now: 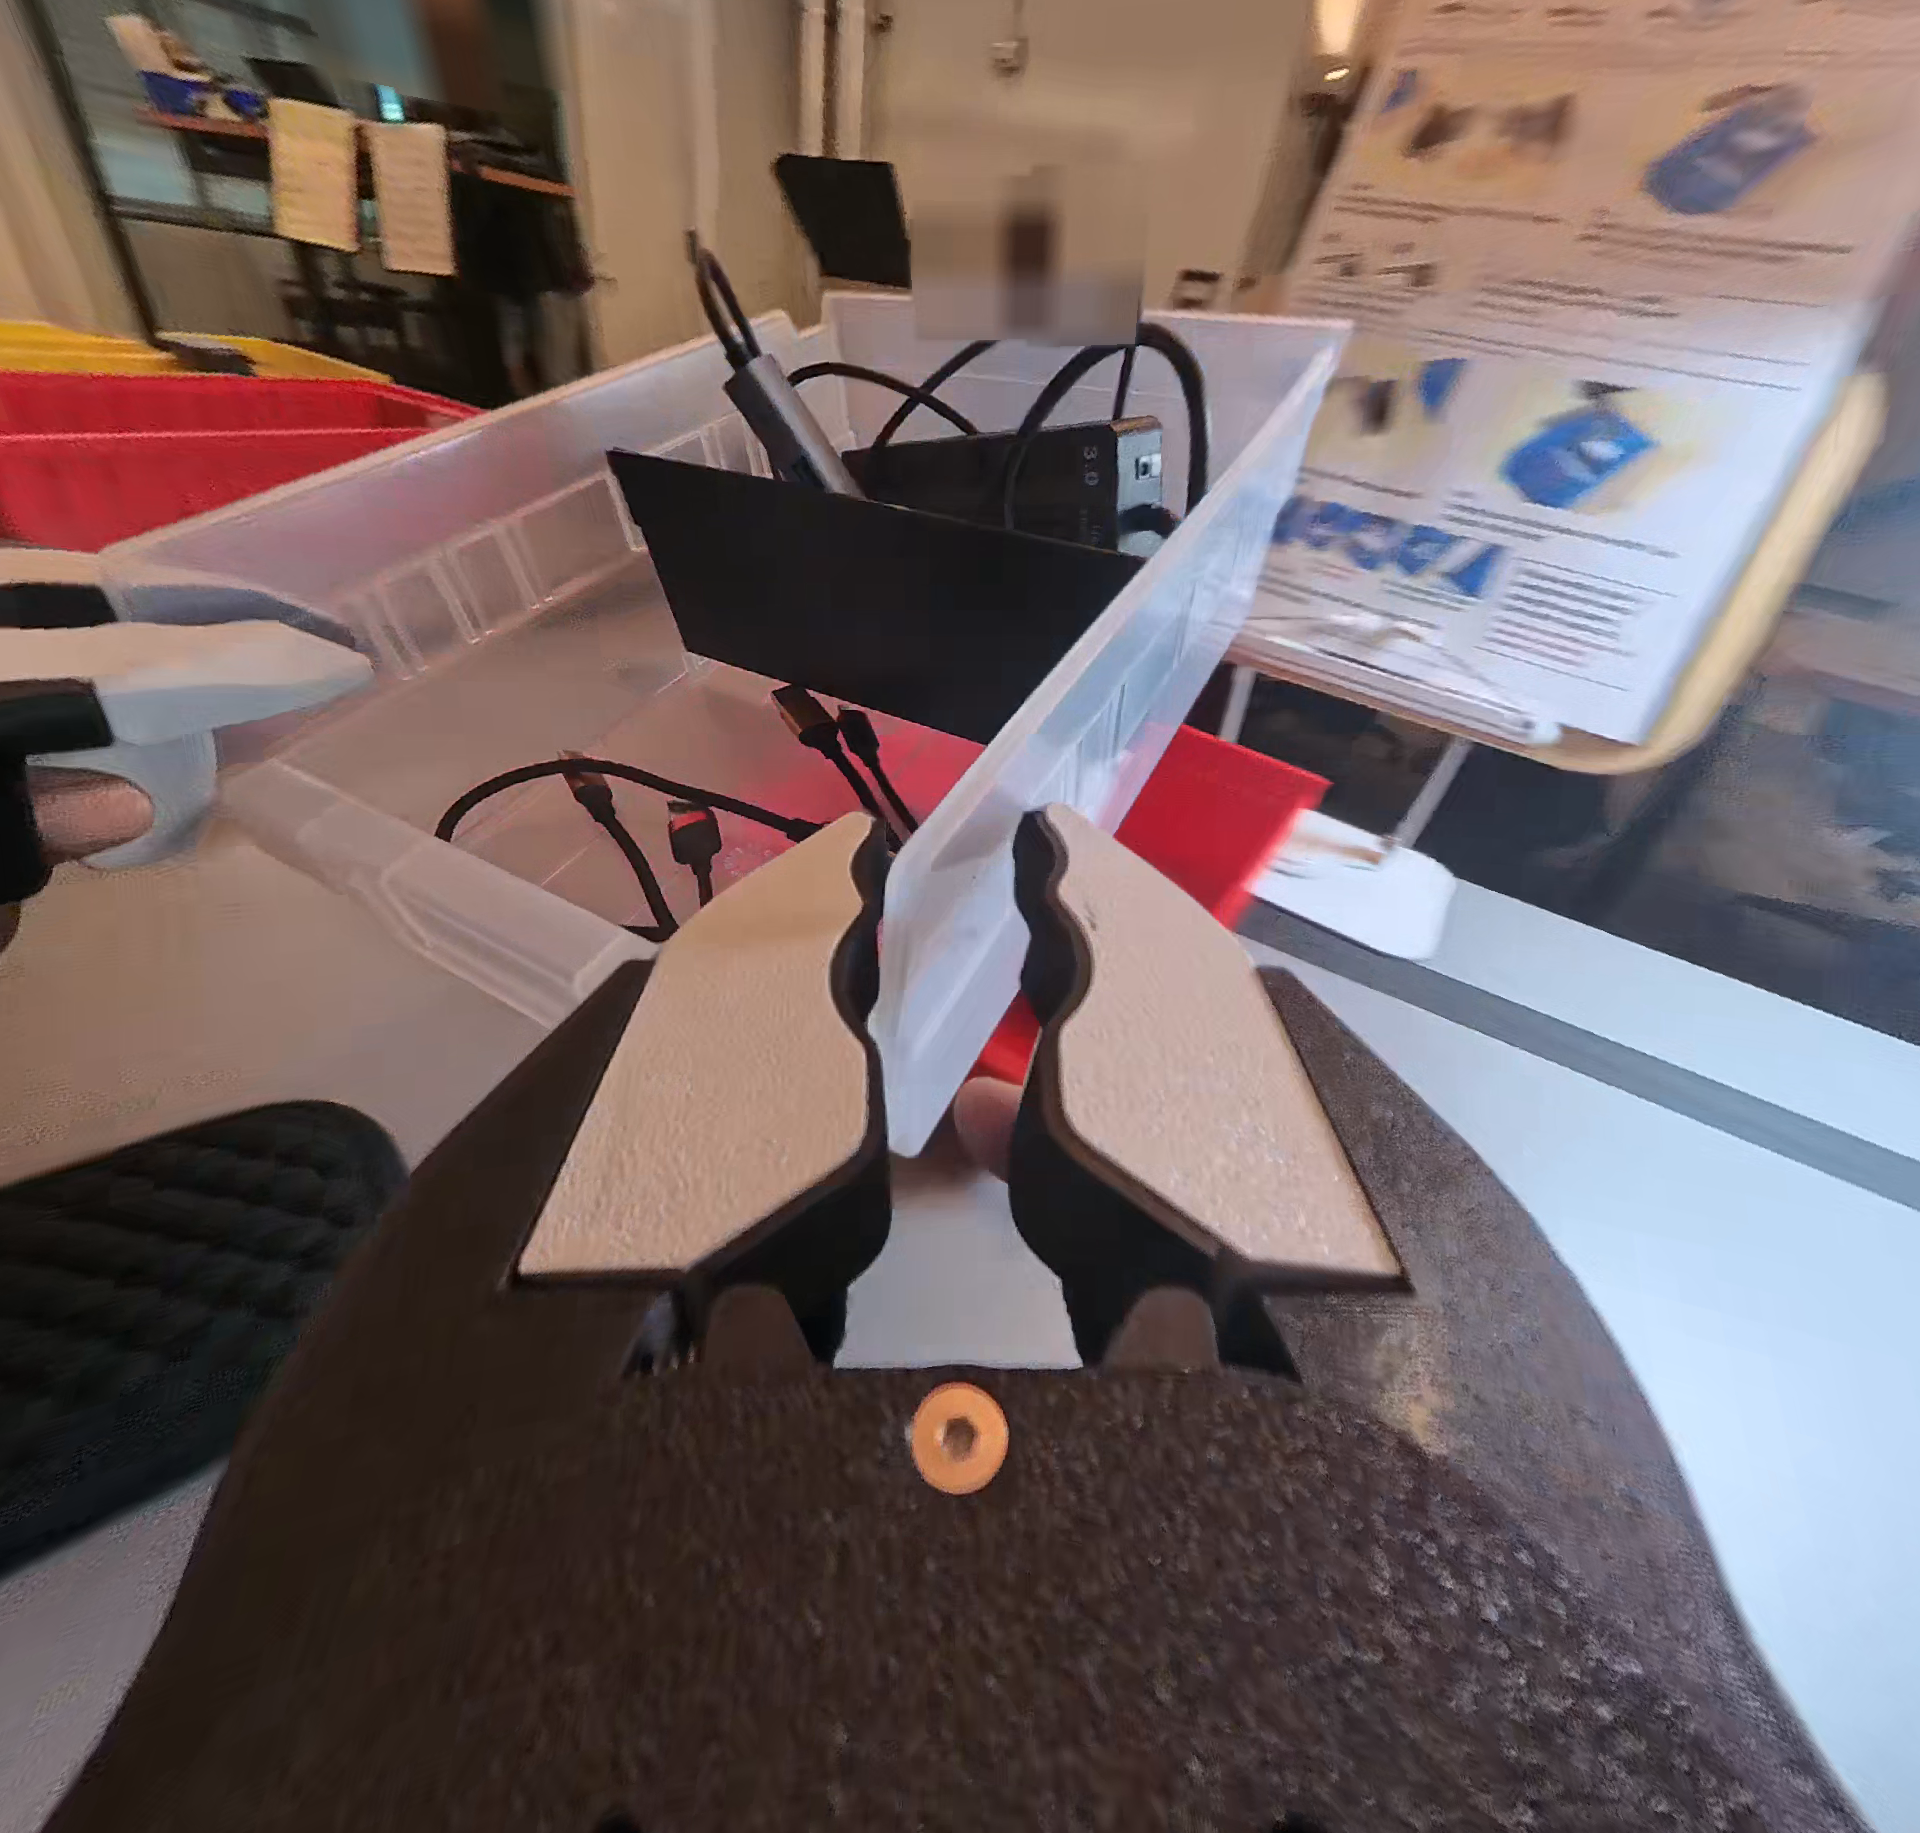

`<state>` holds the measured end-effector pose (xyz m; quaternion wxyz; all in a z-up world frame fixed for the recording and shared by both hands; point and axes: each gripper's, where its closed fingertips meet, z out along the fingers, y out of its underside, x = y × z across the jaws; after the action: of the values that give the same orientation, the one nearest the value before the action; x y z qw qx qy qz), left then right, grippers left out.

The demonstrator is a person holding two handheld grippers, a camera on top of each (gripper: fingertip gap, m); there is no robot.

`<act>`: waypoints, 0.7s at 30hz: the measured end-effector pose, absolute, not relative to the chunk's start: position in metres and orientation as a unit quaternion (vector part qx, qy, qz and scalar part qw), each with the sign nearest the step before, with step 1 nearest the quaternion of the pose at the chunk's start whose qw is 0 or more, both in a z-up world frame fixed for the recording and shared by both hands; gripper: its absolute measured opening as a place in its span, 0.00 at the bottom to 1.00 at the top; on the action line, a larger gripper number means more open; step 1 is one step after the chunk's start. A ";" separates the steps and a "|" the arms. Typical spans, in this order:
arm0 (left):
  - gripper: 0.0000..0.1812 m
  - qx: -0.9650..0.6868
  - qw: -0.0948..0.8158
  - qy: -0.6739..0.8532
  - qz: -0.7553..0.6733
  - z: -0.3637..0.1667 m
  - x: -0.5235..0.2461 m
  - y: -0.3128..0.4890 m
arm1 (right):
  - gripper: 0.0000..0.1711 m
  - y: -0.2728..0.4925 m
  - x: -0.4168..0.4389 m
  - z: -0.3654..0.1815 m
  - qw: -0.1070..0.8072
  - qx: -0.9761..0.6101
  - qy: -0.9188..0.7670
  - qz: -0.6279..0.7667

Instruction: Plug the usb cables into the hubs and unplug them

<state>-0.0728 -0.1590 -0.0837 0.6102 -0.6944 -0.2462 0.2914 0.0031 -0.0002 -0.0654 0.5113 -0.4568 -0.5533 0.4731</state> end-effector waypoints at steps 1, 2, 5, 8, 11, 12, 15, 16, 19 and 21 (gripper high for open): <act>0.07 -0.693 0.601 -0.262 0.302 -0.086 -0.084 -0.182 | 0.14 -0.020 -0.013 -0.070 0.494 -0.448 -0.569 0.481; 0.06 -0.688 0.592 -0.279 0.314 -0.087 -0.094 -0.204 | 0.14 -0.039 -0.030 -0.078 0.477 -0.440 -0.587 0.484; 0.05 -0.680 0.552 -0.325 0.356 -0.103 -0.124 -0.262 | 0.15 -0.090 -0.077 -0.111 0.423 -0.424 -0.627 0.498; 0.03 -0.676 0.520 -0.361 0.376 -0.124 -0.148 -0.306 | 0.15 -0.131 -0.108 -0.150 0.376 -0.407 -0.666 0.500; 0.03 -0.679 0.507 -0.384 0.366 -0.149 -0.169 -0.321 | 0.14 -0.149 -0.129 -0.192 0.346 -0.412 -0.693 0.479; 0.03 -0.681 0.506 -0.389 0.358 -0.159 -0.175 -0.320 | 0.14 -0.148 -0.134 -0.203 0.339 -0.420 -0.694 0.477; 0.04 -0.680 0.518 -0.377 0.356 -0.177 -0.186 -0.304 | 0.13 -0.130 -0.144 -0.214 0.357 -0.429 -0.690 0.461; 0.04 -0.673 0.538 -0.373 0.344 -0.177 -0.189 -0.294 | 0.13 -0.121 -0.145 -0.217 0.358 -0.430 -0.697 0.448; 0.09 -0.718 0.519 -0.364 0.288 -0.189 -0.198 -0.277 | 0.17 -0.100 -0.139 -0.212 0.312 -0.415 -0.738 0.431; 0.16 -0.705 0.542 -0.346 0.298 -0.161 -0.195 -0.280 | 0.26 -0.081 -0.132 -0.191 0.312 -0.391 -0.755 0.424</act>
<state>-0.1954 -0.2801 -0.1611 0.5423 -0.7053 -0.3459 0.2981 -0.1318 -0.0807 -0.1909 0.3117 -0.3905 -0.7554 0.4238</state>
